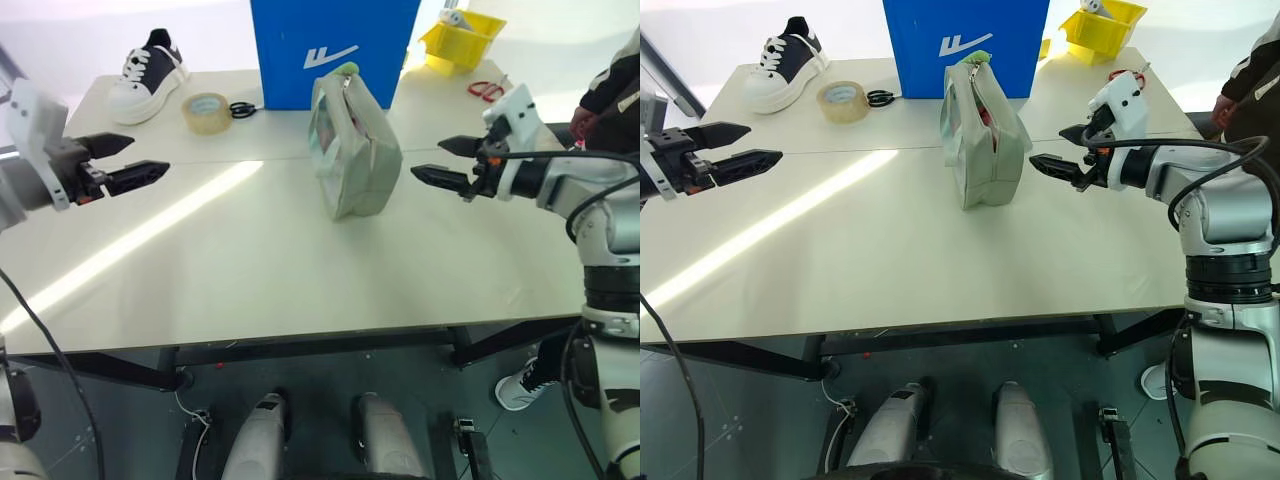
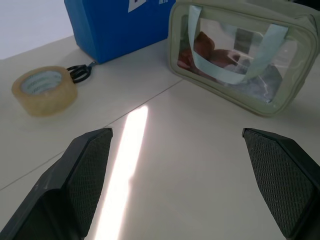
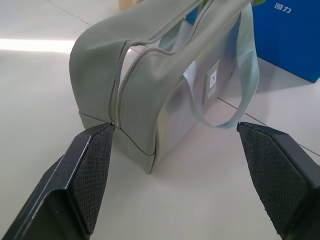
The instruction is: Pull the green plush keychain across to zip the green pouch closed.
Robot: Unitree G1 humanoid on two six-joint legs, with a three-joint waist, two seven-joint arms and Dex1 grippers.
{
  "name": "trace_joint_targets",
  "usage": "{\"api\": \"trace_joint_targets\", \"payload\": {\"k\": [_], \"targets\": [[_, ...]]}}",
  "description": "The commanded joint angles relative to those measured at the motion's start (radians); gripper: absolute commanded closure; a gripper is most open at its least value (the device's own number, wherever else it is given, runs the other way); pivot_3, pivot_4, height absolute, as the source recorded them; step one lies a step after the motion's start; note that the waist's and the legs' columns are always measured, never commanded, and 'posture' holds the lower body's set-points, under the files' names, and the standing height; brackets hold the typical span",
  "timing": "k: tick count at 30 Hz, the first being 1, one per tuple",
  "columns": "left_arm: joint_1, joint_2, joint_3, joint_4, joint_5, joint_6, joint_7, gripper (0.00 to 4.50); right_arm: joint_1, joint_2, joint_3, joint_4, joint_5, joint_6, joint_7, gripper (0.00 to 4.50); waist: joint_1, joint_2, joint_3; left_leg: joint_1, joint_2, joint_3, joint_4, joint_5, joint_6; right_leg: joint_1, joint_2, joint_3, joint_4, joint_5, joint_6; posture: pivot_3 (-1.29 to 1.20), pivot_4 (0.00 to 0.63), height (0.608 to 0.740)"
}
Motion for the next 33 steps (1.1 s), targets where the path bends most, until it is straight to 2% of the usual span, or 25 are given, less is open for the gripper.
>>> {"api": "trace_joint_targets", "payload": {"k": [1, 8, 13, 19, 25, 31, 33], "targets": [[-0.006, 0.013, 0.032, -0.067, -0.032, 0.012, -0.008, 0.07, -0.026, 0.011, -0.006, -0.055, 0.003, 0.001, -0.021, 0.42, 0.000, 0.000, 0.000, 0.000, 0.000, 0.000, 0.000, 0.000, 0.000, 0.000, 0.000, 0.000, 0.000, 0.000, 0.000, 0.00, 0.150, 0.740], [-0.008, 0.012, 0.025, -0.155, -0.087, 0.060, -0.021, 0.07, -0.054, 0.064, -0.022, -0.179, 0.044, 0.082, -0.105, 0.42, 0.000, 0.000, 0.000, 0.000, 0.000, 0.000, 0.000, 0.000, 0.000, 0.000, 0.000, 0.001, 0.001, 0.000, 0.000, 0.00, 0.150, 0.740], [-0.024, -0.009, 0.000, -0.274, -0.154, 0.102, -0.033, 0.07, -0.101, 0.193, 0.046, -0.268, 0.013, 0.146, -0.242, 0.42, -0.001, 0.000, 0.000, 0.000, 0.001, 0.001, 0.001, 0.000, 0.000, -0.001, 0.001, 0.001, 0.002, 0.000, 0.000, 0.00, 0.150, 0.740], [-0.076, -0.049, -0.031, -0.277, -0.161, 0.110, -0.006, 0.07, -0.185, 0.376, 0.156, -0.201, -0.104, 0.141, -0.425, 0.42, 0.000, -0.001, 0.000, 0.001, 0.001, 0.000, 0.002, 0.001, -0.002, -0.001, 0.001, 0.002, 0.004, 0.000, 0.000, 0.00, 0.150, 0.740], [-0.062, -0.076, -0.030, -0.313, -0.177, 0.117, 0.029, 0.07, -0.188, 0.387, 0.277, -0.022, -0.268, -0.031, -0.456, 0.42, 0.002, -0.001, -0.001, 0.000, 0.000, 0.000, 0.002, 0.002, -0.002, -0.001, 0.001, 0.002, 0.004, 0.001, 0.000, 0.00, 0.150, 0.740], [-0.029, -0.076, 0.002, -0.364, -0.201, 0.134, 0.064, 0.07, -0.177, 0.401, 0.299, 0.020, -0.296, -0.074, -0.407, 0.42, -0.003, -0.001, -0.001, 0.000, 0.000, 0.001, 0.002, 0.002, -0.002, -0.003, 0.002, 0.002, 0.006, 0.001, 0.001, 0.00, 0.150, 0.740], [-0.025, -0.077, 0.005, -0.368, -0.205, 0.136, 0.074, 0.00, -0.174, 0.410, 0.289, 0.020, -0.292, -0.084, -0.396, 0.97, -0.003, -0.001, -0.001, 0.001, 0.000, 0.001, 0.002, 0.002, -0.002, -0.003, 0.002, 0.002, 0.007, 0.001, 0.001, 0.00, 0.150, 0.740]]}}
